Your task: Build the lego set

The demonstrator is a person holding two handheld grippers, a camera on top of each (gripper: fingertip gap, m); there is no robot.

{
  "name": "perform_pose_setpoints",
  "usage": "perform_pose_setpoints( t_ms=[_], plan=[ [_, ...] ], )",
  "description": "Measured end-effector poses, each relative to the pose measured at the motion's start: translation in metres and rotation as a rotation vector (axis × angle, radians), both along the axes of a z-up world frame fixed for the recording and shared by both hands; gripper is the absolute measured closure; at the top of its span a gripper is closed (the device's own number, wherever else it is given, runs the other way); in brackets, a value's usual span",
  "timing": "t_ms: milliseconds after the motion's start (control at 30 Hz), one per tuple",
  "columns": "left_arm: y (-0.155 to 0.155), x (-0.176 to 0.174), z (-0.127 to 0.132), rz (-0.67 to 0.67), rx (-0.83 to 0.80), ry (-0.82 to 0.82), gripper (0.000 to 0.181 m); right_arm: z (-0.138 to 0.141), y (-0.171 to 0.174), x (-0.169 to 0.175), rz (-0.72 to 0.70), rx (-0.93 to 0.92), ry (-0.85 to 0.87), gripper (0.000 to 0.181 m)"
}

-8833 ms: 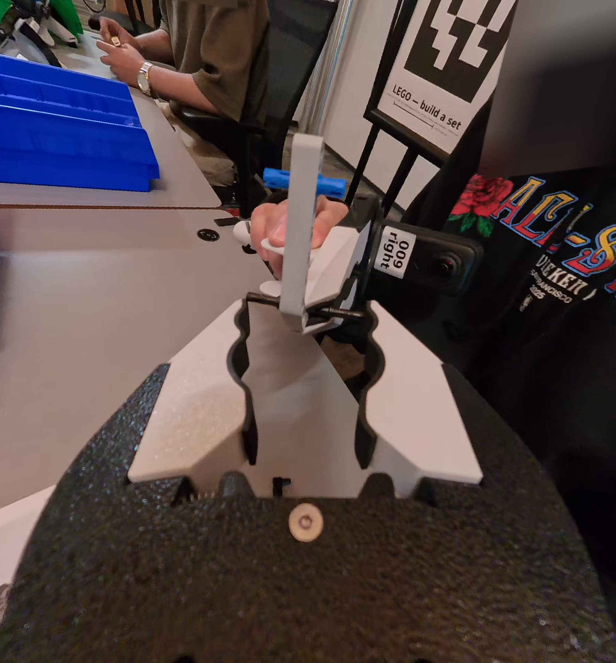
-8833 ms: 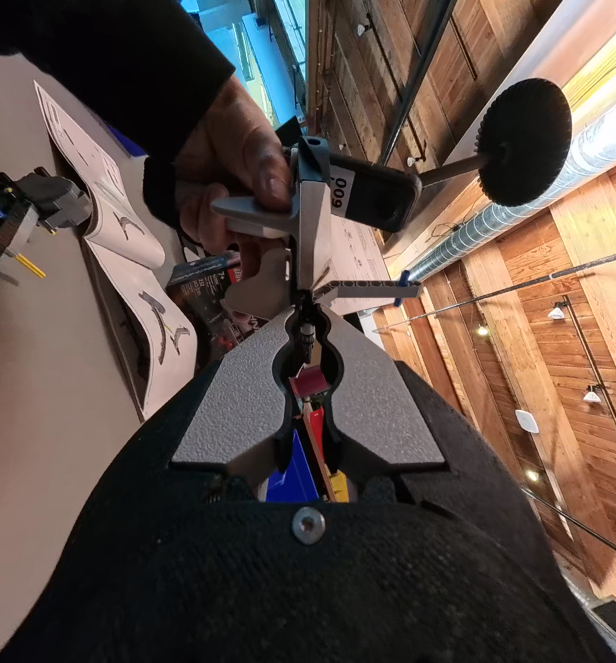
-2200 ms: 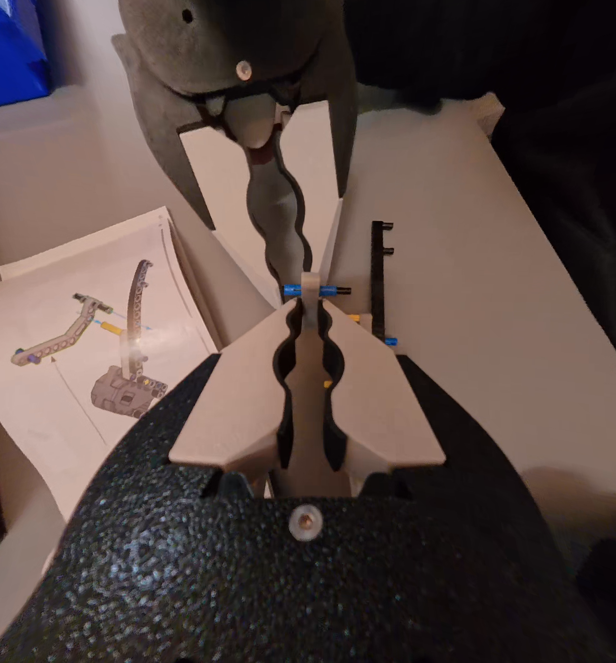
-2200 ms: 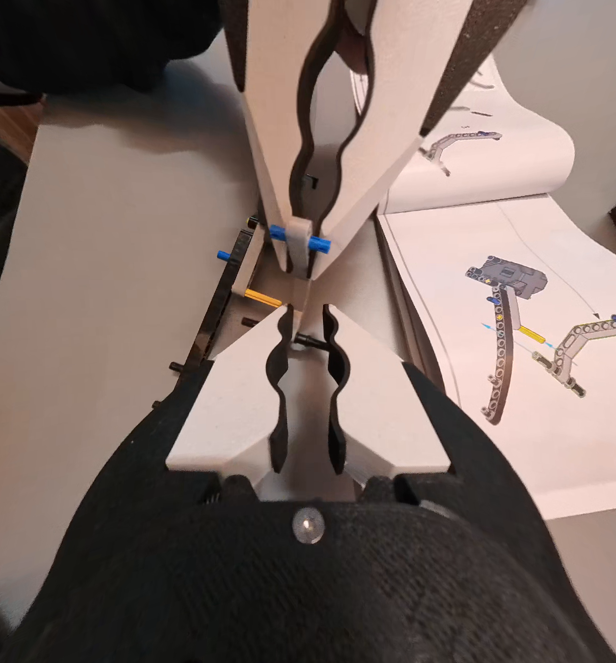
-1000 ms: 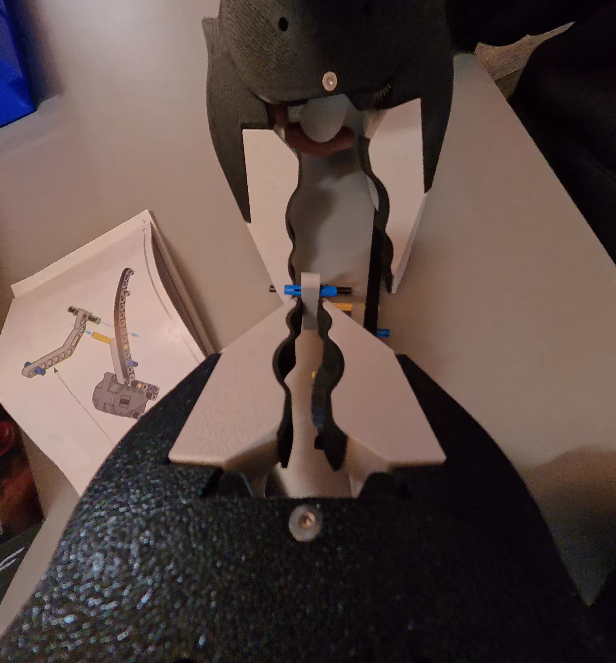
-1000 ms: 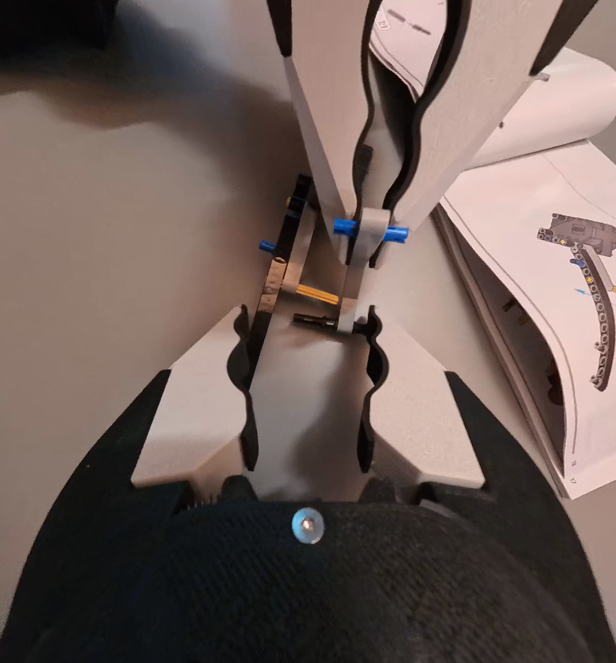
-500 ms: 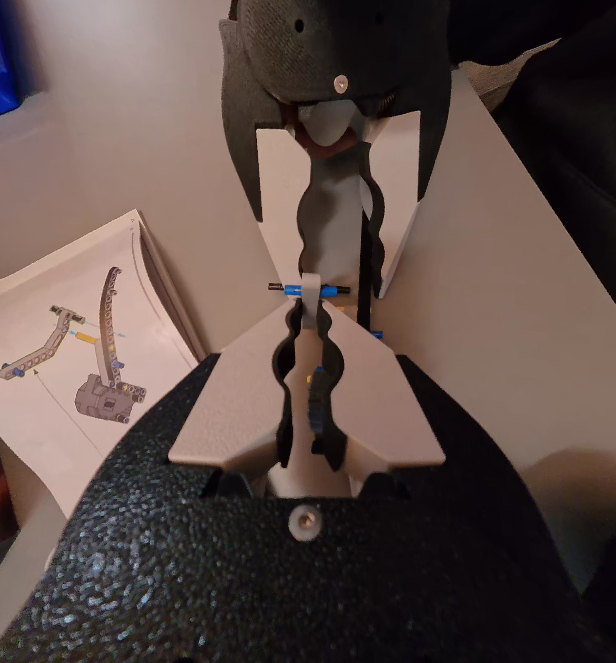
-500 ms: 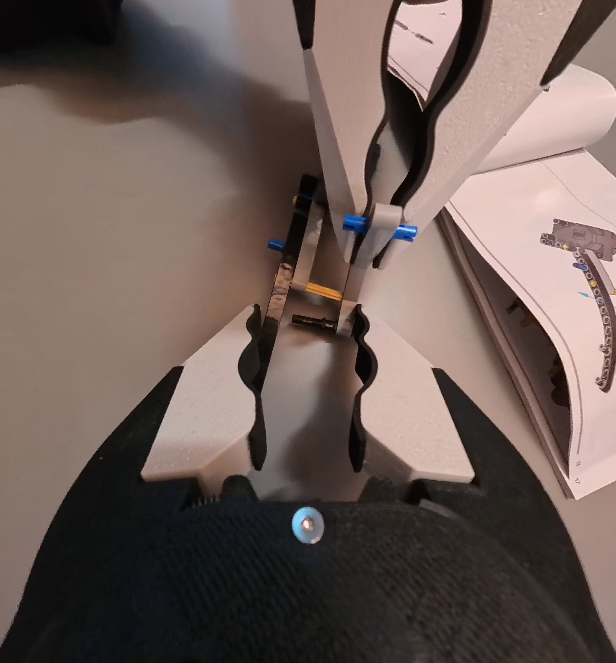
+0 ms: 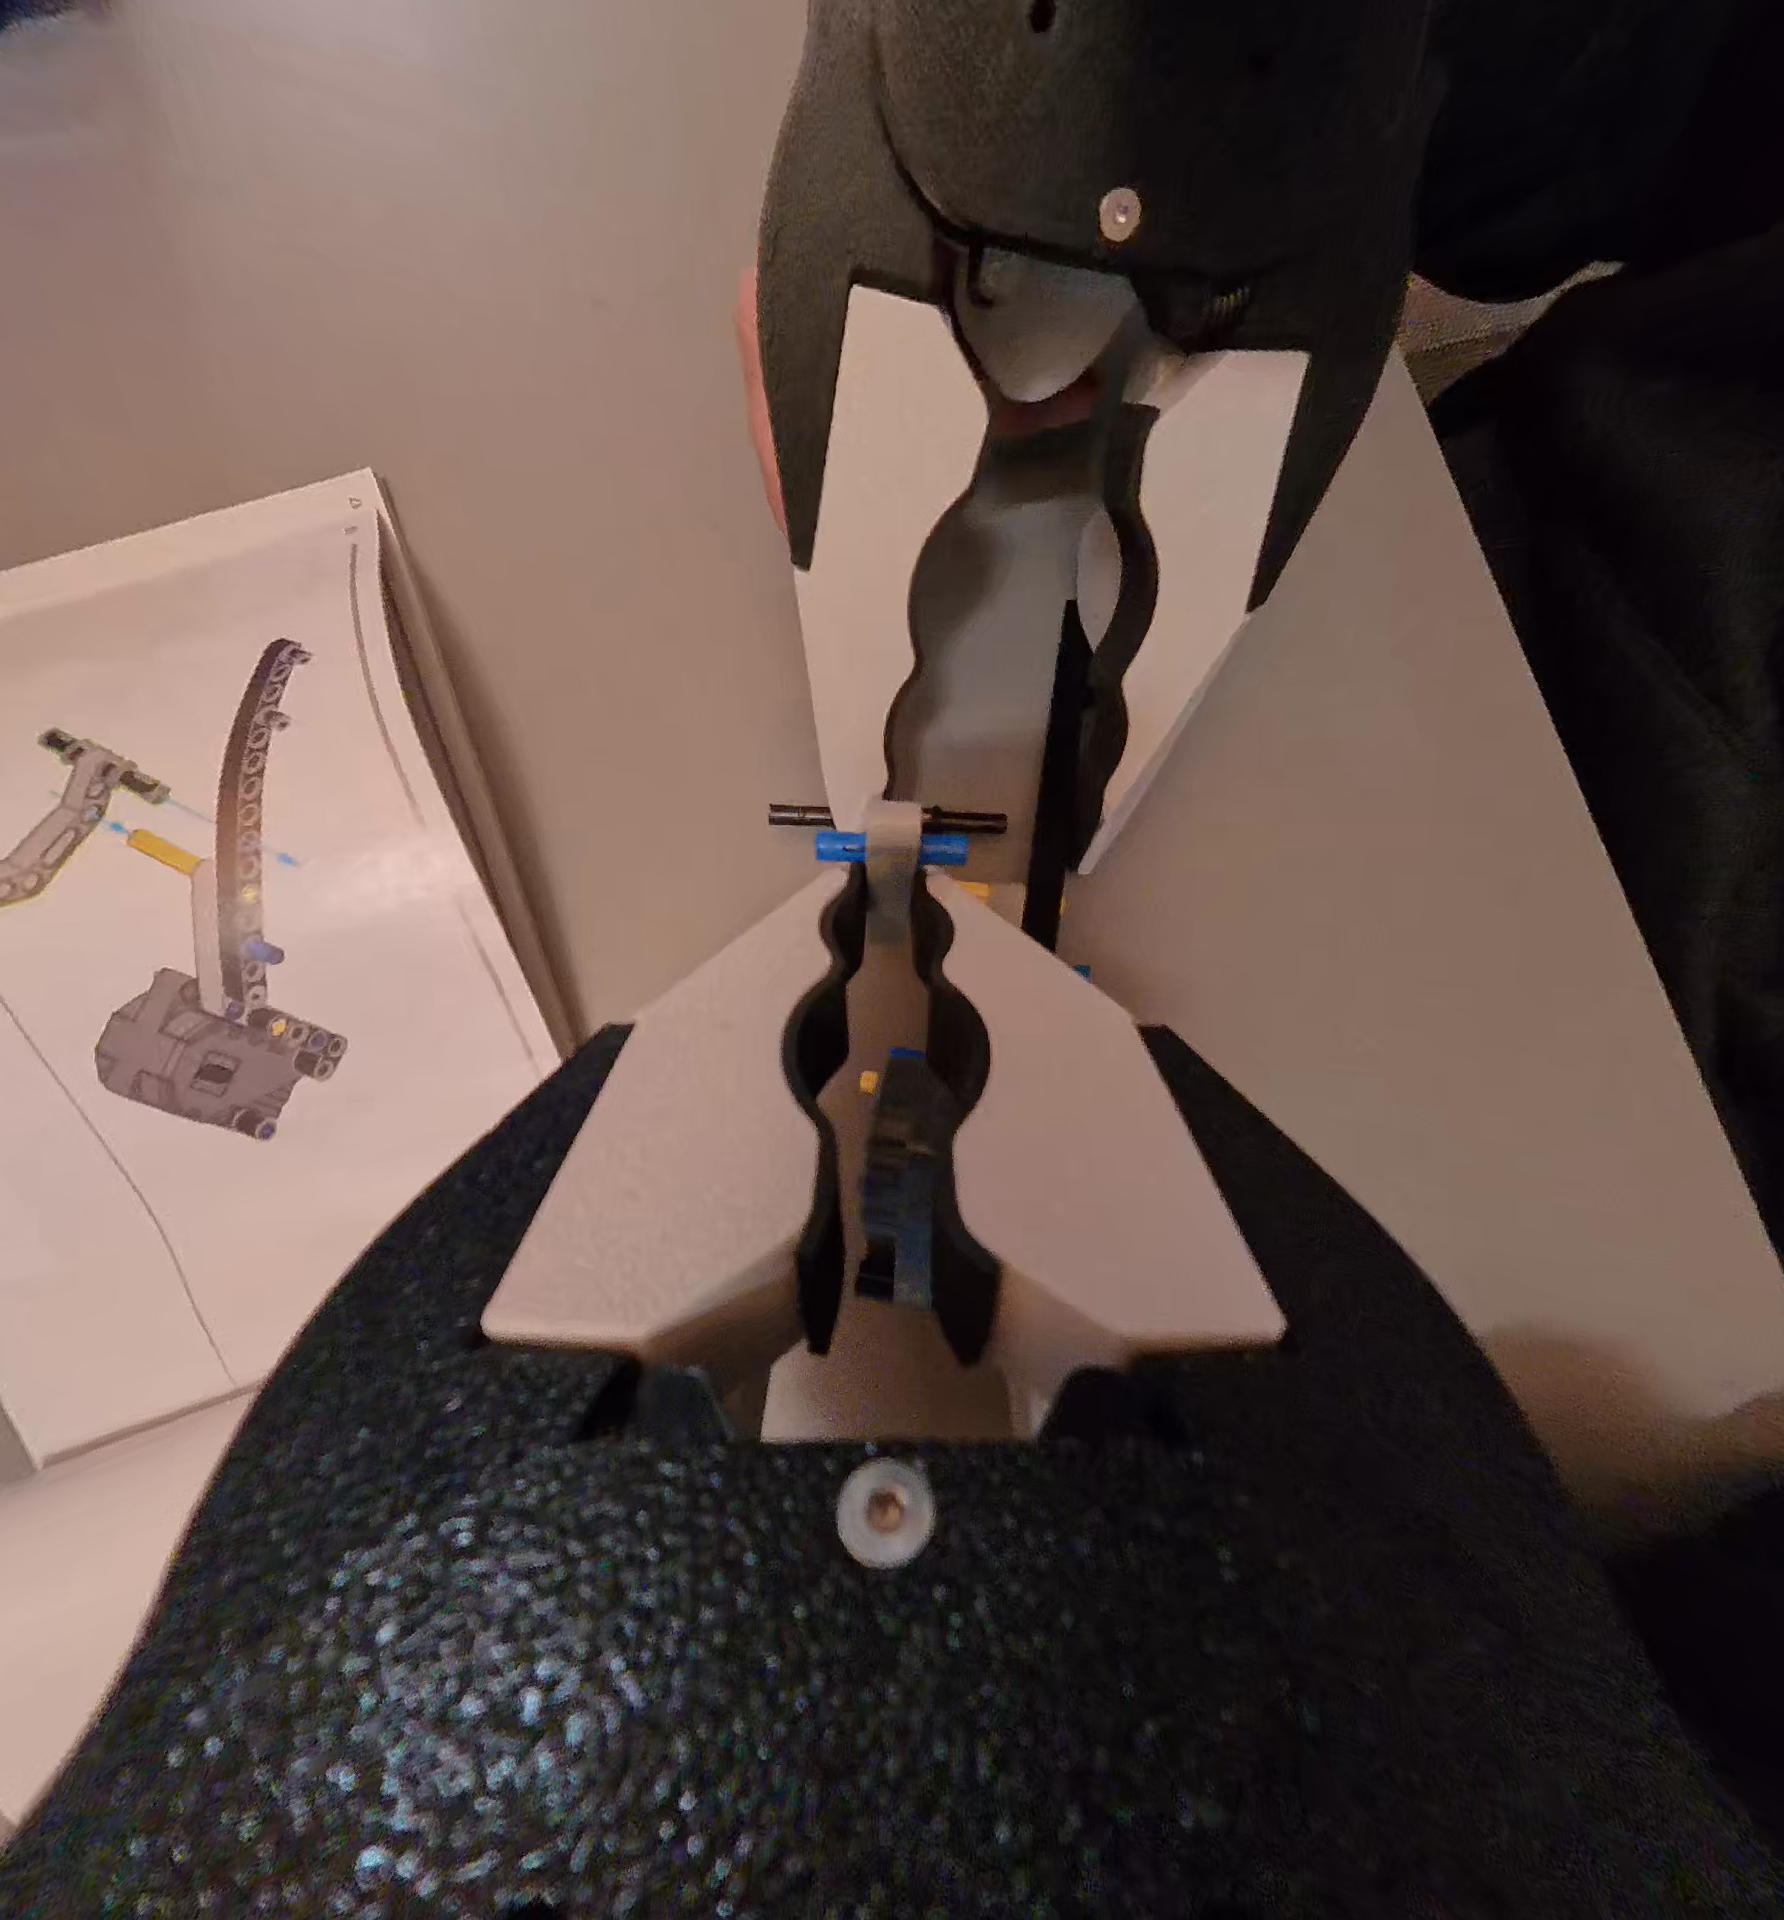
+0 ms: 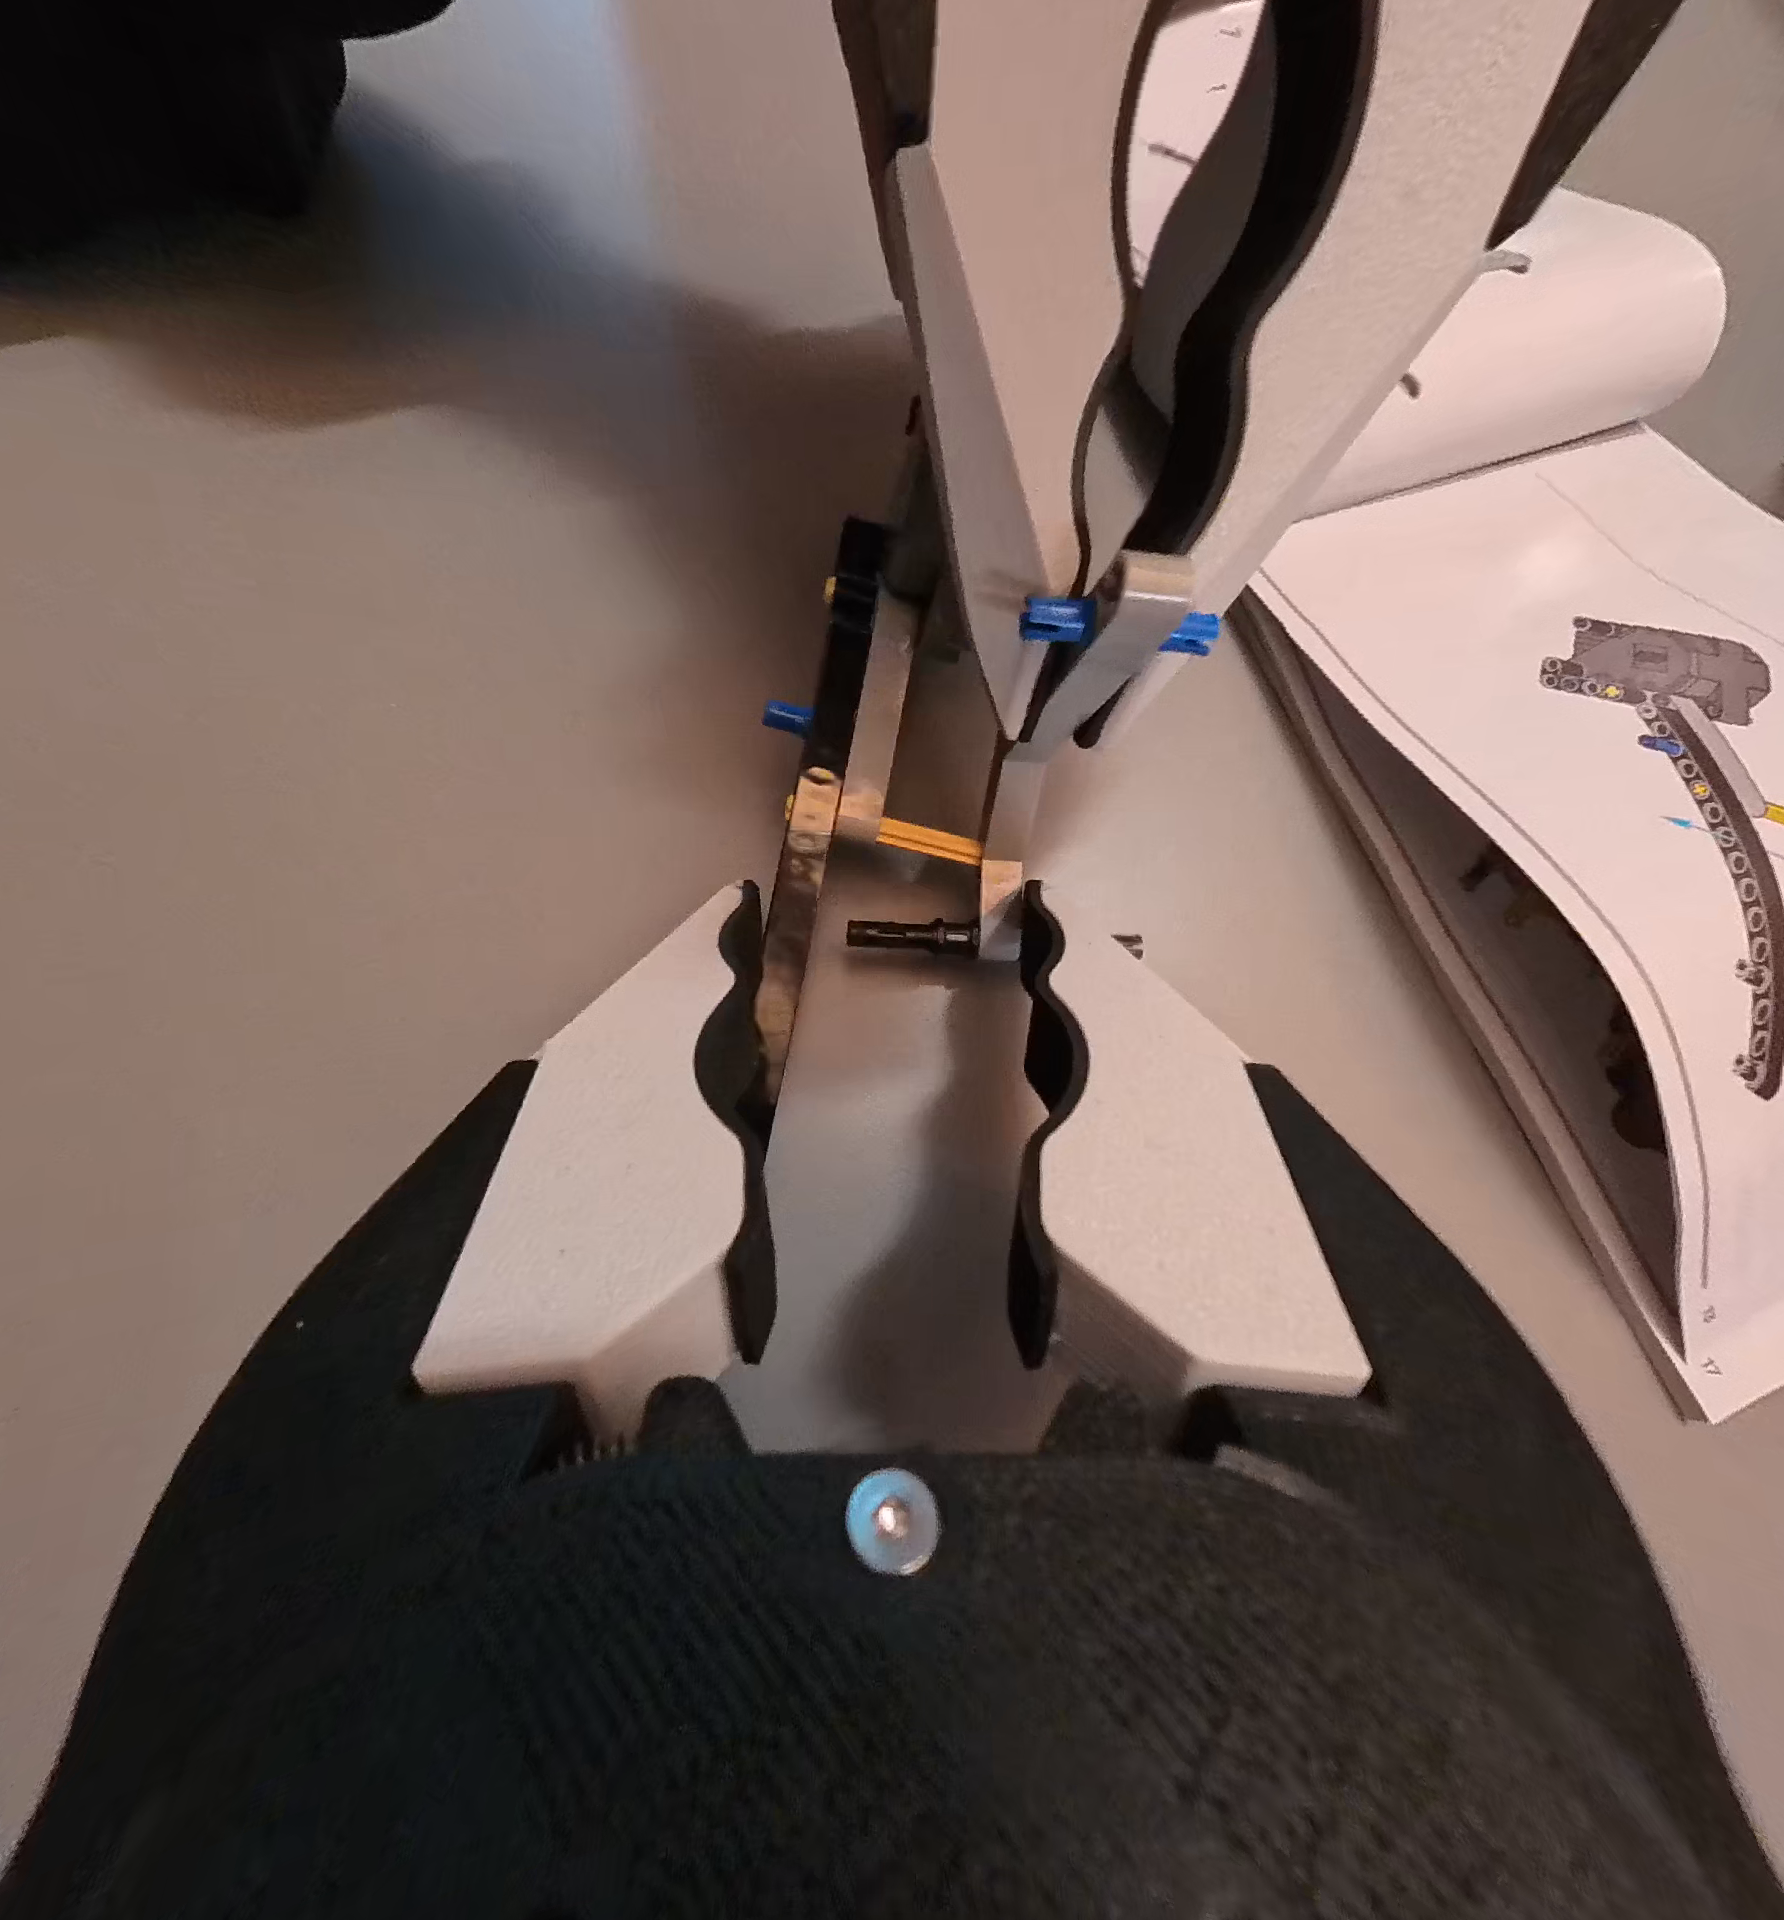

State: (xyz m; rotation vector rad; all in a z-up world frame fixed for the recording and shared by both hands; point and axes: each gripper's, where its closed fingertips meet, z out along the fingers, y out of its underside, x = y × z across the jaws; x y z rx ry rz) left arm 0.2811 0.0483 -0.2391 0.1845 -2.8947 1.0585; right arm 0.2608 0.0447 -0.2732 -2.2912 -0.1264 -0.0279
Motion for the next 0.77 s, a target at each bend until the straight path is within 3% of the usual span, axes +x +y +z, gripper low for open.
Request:
perform_pose_setpoints(
  t_ms=[33, 333, 767],
  plan=[
    [0.0004, -0.0007, 0.0000, -0.009, -0.001, -0.008, 0.176, 0.0001, 0.0000, -0.0002, 0.002, 0.002, 0.001, 0.134],
    [0.0009, -0.0040, 0.0010, -0.049, 0.094, -0.103, 0.176, -0.0002, 0.0031, -0.0019, 0.004, 0.000, 0.009, 0.135],
    [0.0041, -0.0067, 0.0016, 0.044, 0.072, 0.030, 0.175, 0.0008, 0.0069, -0.0049, -0.025, 0.038, 0.003, 0.138]
  ],
)
